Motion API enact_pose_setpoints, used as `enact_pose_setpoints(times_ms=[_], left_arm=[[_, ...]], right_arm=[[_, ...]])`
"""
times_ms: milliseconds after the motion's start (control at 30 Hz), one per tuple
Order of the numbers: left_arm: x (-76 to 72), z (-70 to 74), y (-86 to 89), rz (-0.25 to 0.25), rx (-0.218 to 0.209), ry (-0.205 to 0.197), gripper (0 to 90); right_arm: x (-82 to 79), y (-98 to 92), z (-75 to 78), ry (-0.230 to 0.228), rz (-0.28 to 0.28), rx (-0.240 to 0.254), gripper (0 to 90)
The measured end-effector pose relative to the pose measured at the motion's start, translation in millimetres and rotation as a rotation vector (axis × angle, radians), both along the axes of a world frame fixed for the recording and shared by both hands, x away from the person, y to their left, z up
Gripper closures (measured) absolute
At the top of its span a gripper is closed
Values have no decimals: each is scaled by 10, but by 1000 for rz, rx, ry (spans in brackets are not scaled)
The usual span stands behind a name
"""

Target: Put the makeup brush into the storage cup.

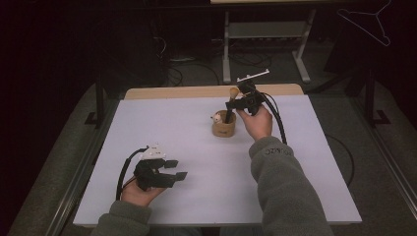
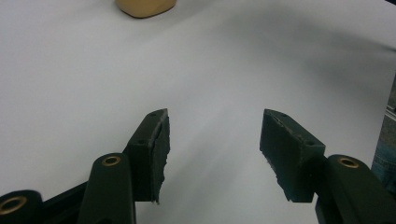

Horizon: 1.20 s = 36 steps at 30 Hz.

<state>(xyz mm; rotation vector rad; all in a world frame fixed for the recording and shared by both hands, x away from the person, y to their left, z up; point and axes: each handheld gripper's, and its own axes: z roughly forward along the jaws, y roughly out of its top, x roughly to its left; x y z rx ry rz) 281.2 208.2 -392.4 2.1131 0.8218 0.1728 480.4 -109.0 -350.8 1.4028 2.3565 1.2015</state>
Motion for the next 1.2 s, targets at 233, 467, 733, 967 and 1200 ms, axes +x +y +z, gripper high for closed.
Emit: enact_pose_setpoints(times_ms=[233,467,733,967,1200], left_arm=[[4,2,6,-7,13,-2,420],[5,2,0,-8,13,-1,418],[3,1,-13,-4,5,-9,415],[5,9,8,21,4,-16,374],[3,14,11,29,18,-35,317]], right_arm=[[5,-36,-69,22,-20,34,707],[2,-115,-89,70,-72,30,613],[-70,-210,-116,46,-47,34,527],[-248,-330,-131,-9,-12,40,412],[-507,-510,-212,-52,24,76,355]])
